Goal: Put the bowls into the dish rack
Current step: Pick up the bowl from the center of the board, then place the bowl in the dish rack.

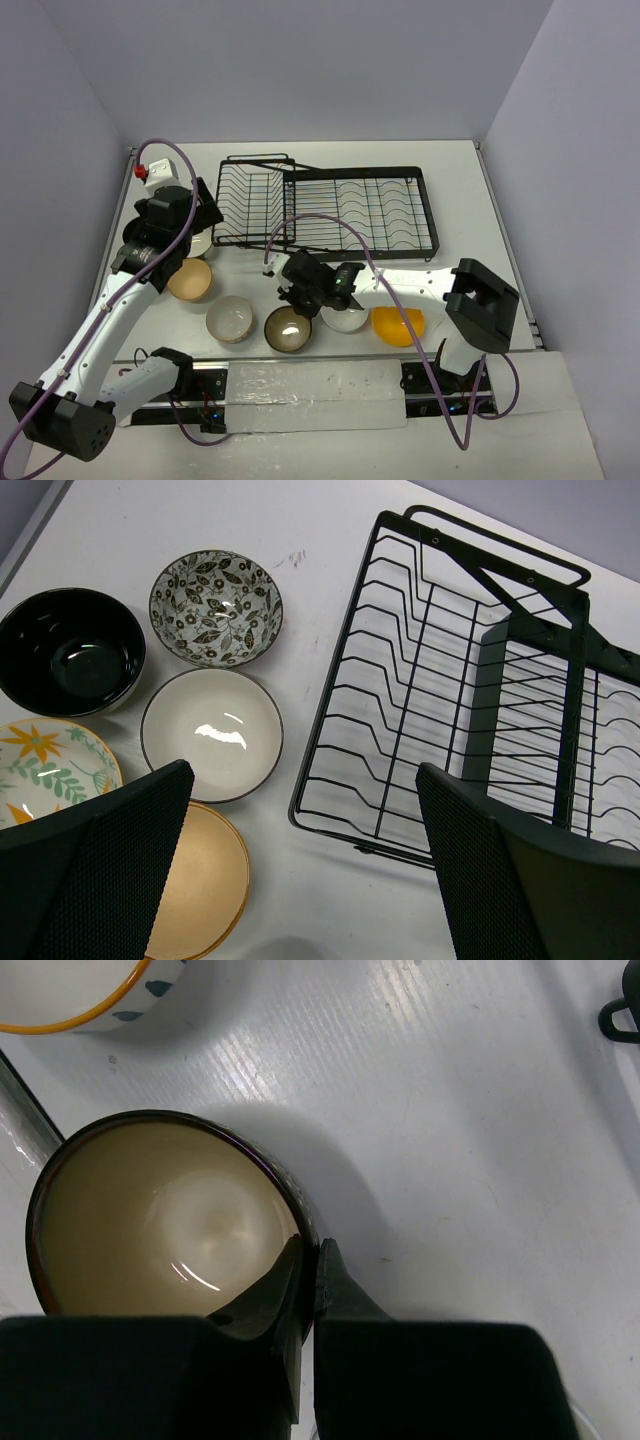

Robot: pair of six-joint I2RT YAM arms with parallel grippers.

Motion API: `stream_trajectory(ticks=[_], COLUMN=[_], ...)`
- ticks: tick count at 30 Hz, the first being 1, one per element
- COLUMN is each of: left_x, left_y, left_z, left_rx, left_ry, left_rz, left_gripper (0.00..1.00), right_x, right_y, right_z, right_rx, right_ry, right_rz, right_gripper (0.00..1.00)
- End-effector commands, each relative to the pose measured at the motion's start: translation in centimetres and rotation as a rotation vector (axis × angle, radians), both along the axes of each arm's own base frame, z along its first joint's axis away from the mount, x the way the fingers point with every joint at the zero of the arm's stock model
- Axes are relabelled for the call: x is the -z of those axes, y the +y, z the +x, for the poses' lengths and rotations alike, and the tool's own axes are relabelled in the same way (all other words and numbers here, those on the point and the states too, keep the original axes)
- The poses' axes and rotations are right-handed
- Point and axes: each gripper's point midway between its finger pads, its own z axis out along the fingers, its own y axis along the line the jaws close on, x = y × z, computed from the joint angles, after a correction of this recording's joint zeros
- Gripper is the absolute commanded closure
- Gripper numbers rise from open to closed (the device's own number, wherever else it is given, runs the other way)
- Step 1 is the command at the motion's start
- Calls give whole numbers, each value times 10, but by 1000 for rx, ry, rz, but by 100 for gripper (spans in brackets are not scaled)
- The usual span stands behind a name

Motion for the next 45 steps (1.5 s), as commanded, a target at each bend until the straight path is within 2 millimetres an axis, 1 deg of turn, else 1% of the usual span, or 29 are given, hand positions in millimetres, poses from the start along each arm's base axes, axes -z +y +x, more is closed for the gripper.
stream_trajectory(ticks=[1, 3, 7, 10, 11, 13, 14, 16, 19, 21, 22, 23, 27, 28, 30, 31, 32, 34, 35, 36, 38, 39, 42, 43, 45], left_x=[-8, -9, -10, -11, -11, -12, -13, -13, -16, -16, -16, -17, -18, -18, -19, -19, -20, -21, -22, -22, -24, -25, -25, -24, -22], left_y=[1, 1, 1, 2, 2, 1, 2, 3, 3, 4, 4, 4, 4, 5, 5, 5, 5, 5, 5, 5, 4, 3, 2, 0, -4], left_z=[0, -1, -1, -2, -2, -2, -2, -3, -4, -5, -5, -5, -6, -6, -6, -6, -6, -7, -7, -8, -8, -8, -9, -10, -9], left_rx=[4, 5, 4, 4, 2, 5, 4, 1, -1, -2, -5, -6, -6, -7, -7, -7, -7, -5, -7, -4, 0, 3, 7, 16, 32], left_ry=[-29, -31, -34, -38, -40, -42, -45, -46, -55, -57, -57, -59, -63, -63, -65, -65, -67, -73, -76, -77, -82, -85, -86, -85, -80], left_rz=[13, 13, 10, 9, 7, 6, 6, 7, 7, 8, 10, 10, 10, 12, 12, 12, 11, 9, 8, 6, 2, 1, -2, -3, -2], left_gripper=[1, 1, 1, 1, 1, 1, 1, 1, 1, 1, 1, 1, 1, 1, 1, 1, 1, 1, 1, 1, 1, 1, 1, 1, 1], right_x=[-13, -17, -29, -47, -57, -68, -77, -89, -100, -107, -114, -119, -152, -168, -183, -196, -203, -222, -227, -235, -249, -255, -272, -276, -284], right_y=[8, 7, 3, 1, 1, -1, 0, 0, 0, -2, -6, -7, -16, -17, -24, -29, -38, -49, -54, -67, -83, -99, -126, -143, -159], right_z=[11, 11, 18, 21, 20, 21, 20, 21, 23, 29, 37, 40, 60, 64, 74, 80, 90, 103, 108, 120, 132, 144, 160, 169, 178], right_rx=[22, 27, 70, 89, 94, 100, 102, 108, 119, 144, 180, 197, 288, 303, 354, 382, 423, 480, 501, 550, 606, 666, 750, 798, 854], right_ry=[-50, -51, -95, -123, -131, -144, -154, -167, -187, -214, -250, -269, -379, -411, -472, -510, -541, -588, -604, -626, -661, -688, -755, -789, -822], right_rz=[28, 38, 53, 92, 112, 135, 158, 185, 205, 215, 219, 222, 257, 290, 303, 329, 325, 351, 357, 361, 379, 371, 357, 330, 306], right_gripper=[100, 100, 100, 100, 100, 100, 100, 100, 100, 100, 100, 100, 100, 100, 100, 100, 100, 100, 100, 100, 100, 100, 100, 100, 100])
